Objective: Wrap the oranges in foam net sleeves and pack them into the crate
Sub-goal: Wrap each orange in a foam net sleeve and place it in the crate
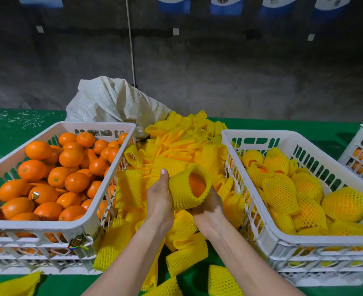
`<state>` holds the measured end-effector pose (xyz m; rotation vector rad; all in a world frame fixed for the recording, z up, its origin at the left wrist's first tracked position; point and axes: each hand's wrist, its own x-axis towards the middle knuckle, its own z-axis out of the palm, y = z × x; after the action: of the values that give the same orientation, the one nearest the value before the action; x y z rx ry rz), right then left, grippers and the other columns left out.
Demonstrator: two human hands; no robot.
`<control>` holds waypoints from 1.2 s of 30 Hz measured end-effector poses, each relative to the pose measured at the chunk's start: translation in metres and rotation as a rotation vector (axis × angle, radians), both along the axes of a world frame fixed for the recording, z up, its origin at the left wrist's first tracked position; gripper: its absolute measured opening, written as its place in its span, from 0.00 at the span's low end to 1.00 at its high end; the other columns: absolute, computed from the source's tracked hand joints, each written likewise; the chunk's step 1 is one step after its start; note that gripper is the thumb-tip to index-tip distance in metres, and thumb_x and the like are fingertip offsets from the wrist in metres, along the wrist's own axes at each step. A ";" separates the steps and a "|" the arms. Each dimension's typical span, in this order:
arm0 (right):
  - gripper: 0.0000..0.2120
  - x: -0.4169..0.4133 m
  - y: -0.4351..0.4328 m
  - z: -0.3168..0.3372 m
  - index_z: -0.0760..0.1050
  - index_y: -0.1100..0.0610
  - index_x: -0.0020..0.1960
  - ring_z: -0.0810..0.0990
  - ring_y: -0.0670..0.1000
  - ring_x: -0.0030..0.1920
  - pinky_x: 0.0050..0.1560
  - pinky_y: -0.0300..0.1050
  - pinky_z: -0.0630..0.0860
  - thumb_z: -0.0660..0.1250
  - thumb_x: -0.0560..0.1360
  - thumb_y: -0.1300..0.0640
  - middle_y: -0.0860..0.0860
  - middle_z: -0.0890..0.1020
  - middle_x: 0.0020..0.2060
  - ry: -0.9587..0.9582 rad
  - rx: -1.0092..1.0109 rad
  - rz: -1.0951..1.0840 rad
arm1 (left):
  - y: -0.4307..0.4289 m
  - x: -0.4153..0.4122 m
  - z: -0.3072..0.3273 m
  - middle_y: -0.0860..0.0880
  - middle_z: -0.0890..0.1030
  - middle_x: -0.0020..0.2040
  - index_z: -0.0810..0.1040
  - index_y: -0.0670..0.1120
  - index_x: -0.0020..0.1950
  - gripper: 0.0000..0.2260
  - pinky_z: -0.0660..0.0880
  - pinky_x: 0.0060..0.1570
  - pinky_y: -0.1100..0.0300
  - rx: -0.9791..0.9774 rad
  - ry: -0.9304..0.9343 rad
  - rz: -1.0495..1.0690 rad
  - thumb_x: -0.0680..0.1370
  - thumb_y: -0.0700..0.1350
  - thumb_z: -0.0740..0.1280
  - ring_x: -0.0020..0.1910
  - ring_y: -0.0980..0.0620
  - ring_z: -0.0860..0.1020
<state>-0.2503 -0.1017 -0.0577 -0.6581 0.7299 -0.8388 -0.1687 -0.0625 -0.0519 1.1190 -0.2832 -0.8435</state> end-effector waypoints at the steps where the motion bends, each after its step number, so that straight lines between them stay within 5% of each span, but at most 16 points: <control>1: 0.15 0.000 0.000 0.000 0.77 0.60 0.59 0.75 0.63 0.60 0.63 0.59 0.70 0.59 0.79 0.53 0.61 0.79 0.58 -0.026 0.010 0.005 | -0.001 0.001 -0.001 0.40 0.77 0.39 0.73 0.42 0.41 0.15 0.74 0.38 0.56 -0.001 -0.015 -0.003 0.80 0.51 0.60 0.38 0.46 0.77; 4: 0.15 0.000 -0.001 0.000 0.75 0.61 0.60 0.77 0.60 0.55 0.57 0.55 0.72 0.59 0.79 0.54 0.61 0.79 0.56 -0.056 0.028 -0.001 | -0.002 0.004 -0.004 0.49 0.82 0.31 0.77 0.44 0.40 0.14 0.77 0.34 0.60 -0.024 -0.058 -0.067 0.80 0.51 0.60 0.31 0.53 0.80; 7: 0.08 0.000 0.000 0.000 0.77 0.57 0.47 0.78 0.55 0.44 0.45 0.48 0.74 0.60 0.78 0.56 0.57 0.81 0.43 -0.038 0.011 -0.022 | -0.003 0.005 -0.009 0.49 0.79 0.28 0.75 0.45 0.35 0.14 0.74 0.33 0.59 0.010 -0.182 -0.083 0.79 0.48 0.62 0.30 0.53 0.76; 11: 0.08 -0.002 -0.003 -0.003 0.77 0.54 0.44 0.79 0.53 0.41 0.41 0.46 0.75 0.61 0.78 0.56 0.53 0.82 0.38 0.012 -0.044 -0.065 | -0.002 0.009 -0.004 0.38 0.79 0.42 0.74 0.42 0.39 0.09 0.74 0.49 0.43 0.084 -0.400 0.031 0.77 0.43 0.68 0.44 0.45 0.76; 14: 0.08 -0.003 -0.006 -0.004 0.78 0.51 0.45 0.79 0.50 0.42 0.42 0.44 0.75 0.61 0.78 0.53 0.49 0.83 0.38 0.108 -0.150 -0.069 | 0.005 0.014 0.008 0.38 0.81 0.53 0.78 0.44 0.50 0.20 0.74 0.53 0.42 0.178 -0.037 -0.238 0.77 0.60 0.61 0.53 0.40 0.79; 17: 0.09 -0.007 -0.010 -0.007 0.75 0.47 0.42 0.79 0.42 0.40 0.41 0.35 0.74 0.60 0.79 0.50 0.39 0.80 0.36 0.249 -0.392 -0.056 | 0.010 0.016 0.014 0.41 0.84 0.45 0.83 0.45 0.45 0.25 0.79 0.41 0.42 0.169 0.188 -0.514 0.73 0.65 0.60 0.43 0.40 0.82; 19: 0.13 -0.012 -0.013 -0.009 0.73 0.48 0.38 0.73 0.42 0.32 0.33 0.31 0.68 0.57 0.80 0.53 0.40 0.75 0.28 0.346 -0.666 -0.071 | 0.010 0.014 0.015 0.40 0.84 0.41 0.85 0.42 0.42 0.22 0.81 0.33 0.46 0.122 0.213 -0.587 0.72 0.61 0.64 0.37 0.41 0.83; 22: 0.13 -0.017 -0.019 -0.009 0.69 0.50 0.36 0.64 0.45 0.29 0.31 0.38 0.62 0.59 0.80 0.55 0.43 0.67 0.26 0.435 -0.887 -0.088 | 0.009 0.013 0.013 0.40 0.84 0.39 0.86 0.43 0.34 0.17 0.81 0.37 0.46 0.075 0.234 -0.570 0.71 0.54 0.66 0.35 0.42 0.84; 31: 0.15 -0.022 -0.029 -0.003 0.71 0.56 0.35 0.66 0.50 0.32 0.32 0.43 0.63 0.61 0.74 0.47 0.56 0.67 0.30 0.367 -0.925 -0.016 | 0.006 0.007 0.017 0.40 0.83 0.37 0.86 0.43 0.34 0.13 0.80 0.33 0.50 0.047 0.240 -0.555 0.69 0.52 0.69 0.33 0.43 0.83; 36: 0.06 -0.026 -0.032 -0.011 0.74 0.45 0.50 0.76 0.34 0.43 0.42 0.29 0.72 0.59 0.78 0.52 0.43 0.78 0.44 0.445 -0.934 0.059 | 0.004 0.007 0.014 0.39 0.83 0.38 0.85 0.41 0.41 0.20 0.79 0.29 0.52 0.081 0.204 -0.508 0.75 0.57 0.66 0.32 0.43 0.82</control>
<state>-0.2768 -0.1339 -0.0684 -1.7332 0.6838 -0.9781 -0.1616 -0.0587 -0.0376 1.0394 -0.3721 -1.4203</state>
